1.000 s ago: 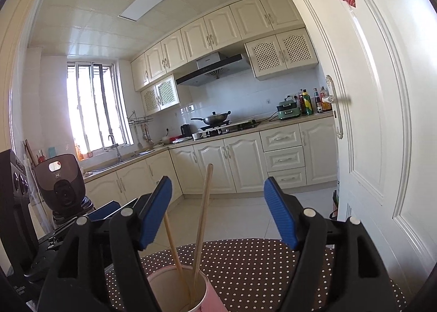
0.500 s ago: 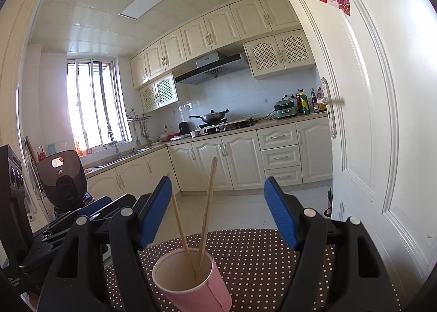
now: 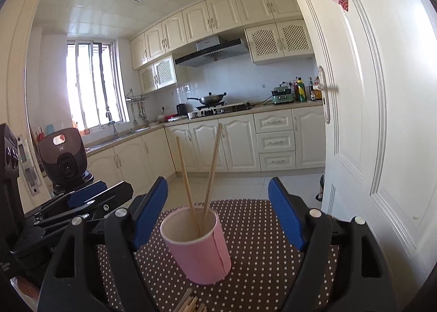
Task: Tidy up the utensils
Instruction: 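Raise the left tool away from the cup back toward the chopstick pile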
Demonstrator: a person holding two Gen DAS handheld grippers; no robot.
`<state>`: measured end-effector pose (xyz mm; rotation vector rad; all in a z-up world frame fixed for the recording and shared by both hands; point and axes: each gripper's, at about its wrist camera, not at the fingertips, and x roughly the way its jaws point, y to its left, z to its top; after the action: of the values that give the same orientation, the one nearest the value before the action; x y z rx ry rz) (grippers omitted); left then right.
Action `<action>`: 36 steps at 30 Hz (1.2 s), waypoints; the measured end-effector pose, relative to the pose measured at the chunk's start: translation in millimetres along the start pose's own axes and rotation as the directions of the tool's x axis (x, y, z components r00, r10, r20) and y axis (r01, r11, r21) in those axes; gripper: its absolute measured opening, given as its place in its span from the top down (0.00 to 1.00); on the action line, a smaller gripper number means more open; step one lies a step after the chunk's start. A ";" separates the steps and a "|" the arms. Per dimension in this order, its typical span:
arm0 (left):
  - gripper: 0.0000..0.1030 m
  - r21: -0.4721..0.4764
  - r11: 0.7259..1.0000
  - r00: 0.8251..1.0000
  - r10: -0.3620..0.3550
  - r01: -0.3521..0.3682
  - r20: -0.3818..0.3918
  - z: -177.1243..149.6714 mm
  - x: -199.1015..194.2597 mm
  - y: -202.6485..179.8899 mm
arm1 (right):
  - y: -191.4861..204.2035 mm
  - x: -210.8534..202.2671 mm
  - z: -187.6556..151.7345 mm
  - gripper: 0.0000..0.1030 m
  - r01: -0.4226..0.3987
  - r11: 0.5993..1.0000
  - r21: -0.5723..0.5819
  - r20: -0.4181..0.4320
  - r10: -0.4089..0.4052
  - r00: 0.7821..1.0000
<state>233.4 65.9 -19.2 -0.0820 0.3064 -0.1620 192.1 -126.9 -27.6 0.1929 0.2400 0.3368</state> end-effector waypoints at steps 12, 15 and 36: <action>0.39 -0.005 1.000 0.994 -0.023 0.023 -0.103 -41.7 -22.5 1.4 | -1.6 0.1 -38.1 0.28 0.008 0.999 0.034 -0.233 0.000 0.972; 0.39 -0.018 0.999 0.990 -0.031 0.029 -0.139 -52.4 -21.9 3.3 | -3.4 4.6 -49.5 0.28 0.028 0.999 0.032 -0.303 -0.017 0.953; 0.36 -0.065 0.997 0.900 -0.065 0.041 -0.432 -115.0 -12.5 24.5 | 12.5 4.3 -102.7 0.28 0.040 0.992 -0.118 -0.545 -0.098 0.833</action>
<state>190.0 85.7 -127.4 -0.1086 0.7566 -0.2262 165.2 -98.8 -123.6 -0.0213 0.8012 0.3261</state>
